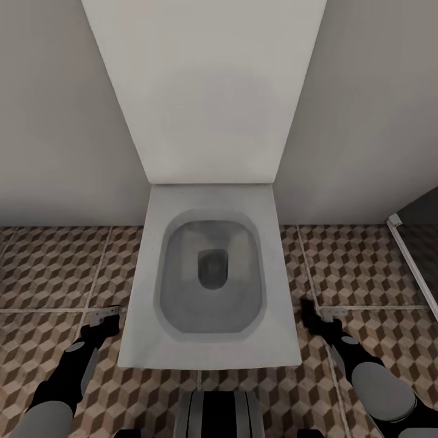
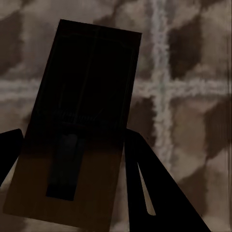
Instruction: Take the four mousetraps from the cabinet in the bathroom and place them on the bathroom floor. Make sure all four end up on the same floor surface, and ensure that at least two of them are either under or directly next to the same bathroom sink.
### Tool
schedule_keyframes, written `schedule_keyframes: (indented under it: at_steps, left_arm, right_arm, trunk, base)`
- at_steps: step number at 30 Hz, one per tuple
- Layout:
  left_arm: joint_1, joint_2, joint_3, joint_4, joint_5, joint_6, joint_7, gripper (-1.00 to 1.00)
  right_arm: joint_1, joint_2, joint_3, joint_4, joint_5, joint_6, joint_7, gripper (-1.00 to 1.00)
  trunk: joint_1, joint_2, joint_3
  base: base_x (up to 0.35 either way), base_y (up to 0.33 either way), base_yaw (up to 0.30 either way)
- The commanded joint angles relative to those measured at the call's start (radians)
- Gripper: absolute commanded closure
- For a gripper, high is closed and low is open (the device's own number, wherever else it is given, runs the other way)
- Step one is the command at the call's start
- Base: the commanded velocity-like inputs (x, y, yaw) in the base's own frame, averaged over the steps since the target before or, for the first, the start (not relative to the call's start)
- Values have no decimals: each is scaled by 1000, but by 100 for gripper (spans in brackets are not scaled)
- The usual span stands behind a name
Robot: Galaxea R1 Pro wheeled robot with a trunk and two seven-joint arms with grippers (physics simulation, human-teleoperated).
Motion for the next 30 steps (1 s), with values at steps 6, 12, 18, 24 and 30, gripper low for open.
schedule_keyframes:
  at_steps: [6,12,18,24,30]
  left_arm:
    - [0,-1,1,0,0,0,-1,100]
    - [0,-3,1,2,0,0,-1,100]
    - [0,-6,0,2,0,1,-1,100]
    - [0,-10,0,2,0,0,-1,100]
    - [0,-11,0,3,0,0,-1,100]
  right_arm:
    - [0,0,5,-5,-34,1,1,100]
    - [0,0,8,-14,-34,0,-4,100]
    - [0,1,80,-94,-34,2,-24,100]
    - [0,2,151,-109,-35,4,-111,100]
    - [0,6,164,-108,-35,4,-123,100]
  trunk:
    - [0,0,0]
    - [0,0,0]
    - [0,0,0]
    - [0,0,0]
    - [0,0,0]
  base:
    - [0,0,0]
    - [0,0,0]
    - [0,0,0]
    - [0,0,0]
    - [0,0,0]
